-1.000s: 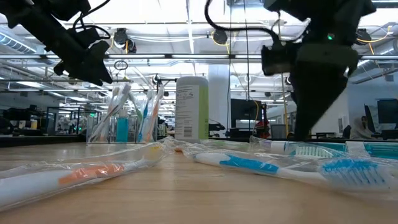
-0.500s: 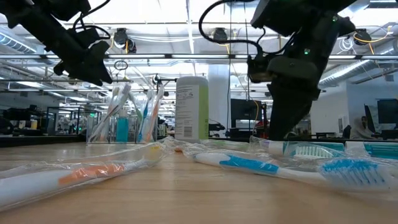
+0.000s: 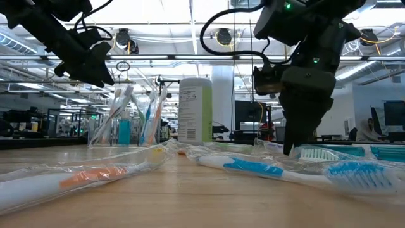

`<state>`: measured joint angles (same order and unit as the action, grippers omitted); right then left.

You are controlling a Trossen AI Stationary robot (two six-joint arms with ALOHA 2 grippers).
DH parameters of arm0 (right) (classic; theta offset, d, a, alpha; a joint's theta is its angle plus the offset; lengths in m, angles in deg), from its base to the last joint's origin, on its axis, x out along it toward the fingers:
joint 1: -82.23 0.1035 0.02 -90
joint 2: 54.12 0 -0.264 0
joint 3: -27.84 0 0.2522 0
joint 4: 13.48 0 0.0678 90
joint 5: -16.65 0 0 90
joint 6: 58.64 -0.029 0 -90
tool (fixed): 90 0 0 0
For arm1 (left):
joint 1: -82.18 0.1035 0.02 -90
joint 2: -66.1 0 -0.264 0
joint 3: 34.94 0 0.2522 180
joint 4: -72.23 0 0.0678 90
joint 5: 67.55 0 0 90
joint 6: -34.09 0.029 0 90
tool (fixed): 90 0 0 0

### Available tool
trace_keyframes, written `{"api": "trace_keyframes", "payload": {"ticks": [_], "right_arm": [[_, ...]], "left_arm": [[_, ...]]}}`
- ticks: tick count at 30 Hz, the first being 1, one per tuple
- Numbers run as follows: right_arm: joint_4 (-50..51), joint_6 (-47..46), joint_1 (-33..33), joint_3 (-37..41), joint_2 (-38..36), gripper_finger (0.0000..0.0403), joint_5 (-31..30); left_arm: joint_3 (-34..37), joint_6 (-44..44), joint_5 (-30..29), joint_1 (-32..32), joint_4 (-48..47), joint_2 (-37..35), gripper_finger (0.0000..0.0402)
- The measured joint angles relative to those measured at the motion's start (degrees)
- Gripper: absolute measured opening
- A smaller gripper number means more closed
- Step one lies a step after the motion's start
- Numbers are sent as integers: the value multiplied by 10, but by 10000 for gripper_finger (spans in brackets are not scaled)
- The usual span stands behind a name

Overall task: Pick & Place toothbrushing station
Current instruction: Put the left mouthwash into the transparent organizer

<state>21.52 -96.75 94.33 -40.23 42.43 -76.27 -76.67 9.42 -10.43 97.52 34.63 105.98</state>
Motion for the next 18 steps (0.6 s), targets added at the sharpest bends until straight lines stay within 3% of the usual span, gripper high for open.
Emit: {"api": "trace_keyframes", "payload": {"ticks": [11, 18], "right_arm": [[17, -2, 0, 0, 0, 90, 0], [-89, 46, 0, 0, -3, 85, 0]], "left_arm": [[0, 0, 0, 0, 0, 0, 209], [0, -4, 0, 0, 0, 0, 209]]}}
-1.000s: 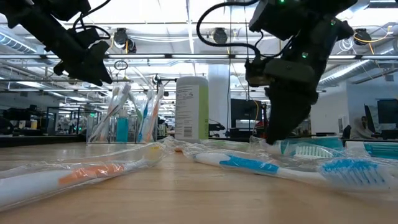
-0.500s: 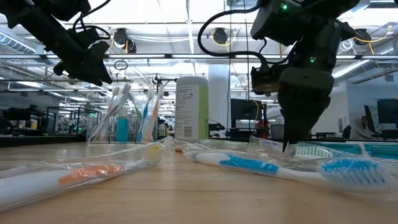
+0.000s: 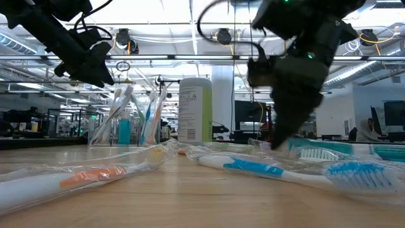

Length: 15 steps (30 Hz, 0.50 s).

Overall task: Pick & Place toothbrushing station
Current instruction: Put the left mouthwash into the transparent organizer

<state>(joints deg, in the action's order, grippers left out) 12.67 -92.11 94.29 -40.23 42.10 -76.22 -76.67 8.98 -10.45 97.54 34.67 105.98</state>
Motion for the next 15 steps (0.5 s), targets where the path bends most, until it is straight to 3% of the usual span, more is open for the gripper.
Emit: {"api": "trace_keyframes", "payload": {"ticks": [4, 7, 11, 15], "right_arm": [[-158, 85, -12, 0, -1, 90, 2], [-278, 148, -33, 0, -1, 92, 21], [-413, 237, -74, 0, -1, 93, 76], [-527, 267, -121, 0, -1, 94, 150]], "left_arm": [[0, -11, 2, 0, 5, 0, 209], [0, 3, 43, 0, 22, 0, 209], [0, 75, 178, -1, 77, 0, 209], [3, 155, 341, -18, 163, 13, 209]]}}
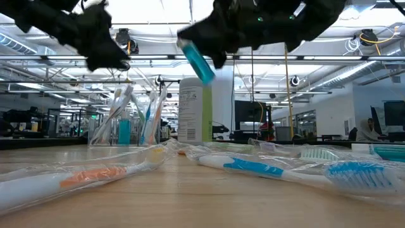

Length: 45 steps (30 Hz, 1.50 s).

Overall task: Pick & Place toothbrushing station
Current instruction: Put the left mouthwash into the transparent organizer

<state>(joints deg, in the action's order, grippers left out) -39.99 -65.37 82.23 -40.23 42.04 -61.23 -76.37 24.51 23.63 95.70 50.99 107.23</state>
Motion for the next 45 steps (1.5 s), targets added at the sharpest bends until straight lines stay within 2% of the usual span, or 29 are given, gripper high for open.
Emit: {"api": "trace_keyframes", "payload": {"ticks": [3, 5, 8, 14, 17, 19, 23, 27, 32, 39, 45], "right_arm": [[-38, -13, -30, 0, 0, 95, 56], [-39, -34, -42, 0, 0, 95, 69], [-16, -64, -50, 0, 0, 95, 92], [38, -76, -44, 0, 0, 95, 94], [41, -76, -44, 0, 0, 95, 109], [39, -85, -44, 0, 0, 95, 136], [36, -97, -44, 0, 0, 96, 150], [38, -96, -44, 0, 0, 96, 151], [46, -96, -44, 0, 0, 96, 152], [62, -96, -44, 0, 0, 96, 150], [62, -96, -44, 0, 0, 96, 151]], "left_arm": [[8, 75, 97, -31, 75, 30, 209], [8, 124, 119, -57, 135, 63, 209], [9, 207, 101, -92, 216, 114, 209], [9, 336, 63, -136, 377, 225, 209], [-3, 404, 62, -151, 400, 267, 209], [-18, 434, 62, -160, 398, 295, 209], [-70, 460, 51, -170, 374, 343, 209], [-147, 455, 28, -169, 262, 378, 209], [-224, 467, 43, -170, 143, 416, 209], [-259, 518, 50, -171, 64, 432, 209], [-260, 566, 50, -170, 55, 432, 204]]}}
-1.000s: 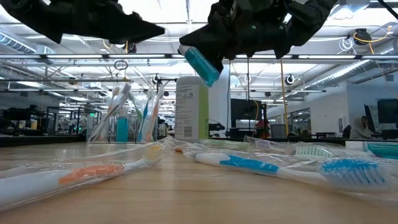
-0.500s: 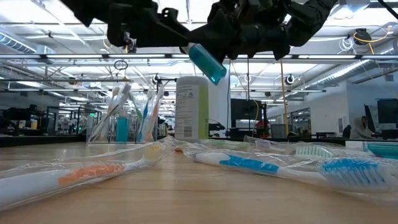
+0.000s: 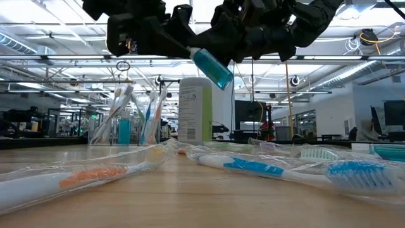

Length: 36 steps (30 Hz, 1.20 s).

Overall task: Pick & Place toothbrushing station
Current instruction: Put the left mouthwash into the transparent organizer

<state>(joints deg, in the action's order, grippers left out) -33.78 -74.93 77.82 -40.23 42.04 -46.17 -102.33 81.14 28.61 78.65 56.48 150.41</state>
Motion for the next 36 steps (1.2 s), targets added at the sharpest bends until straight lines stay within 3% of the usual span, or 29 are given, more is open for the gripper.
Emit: {"api": "trace_keyframes", "payload": {"ticks": [12, 20, 29, 36], "right_arm": [[-2, -2, 0, 0, 0, 96, 3], [-9, 11, 1, 0, 0, 99, 6], [-8, 26, 0, 0, -1, 104, 4], [-6, 38, 0, 0, -1, 92, -1]], "left_arm": [[2, 7, 7, 16, 27, 0, 95], [2, 36, 43, 20, 35, 0, 127], [2, 30, 45, 26, 42, 0, 106], [2, 54, 43, 26, 42, 1, 129]]}}
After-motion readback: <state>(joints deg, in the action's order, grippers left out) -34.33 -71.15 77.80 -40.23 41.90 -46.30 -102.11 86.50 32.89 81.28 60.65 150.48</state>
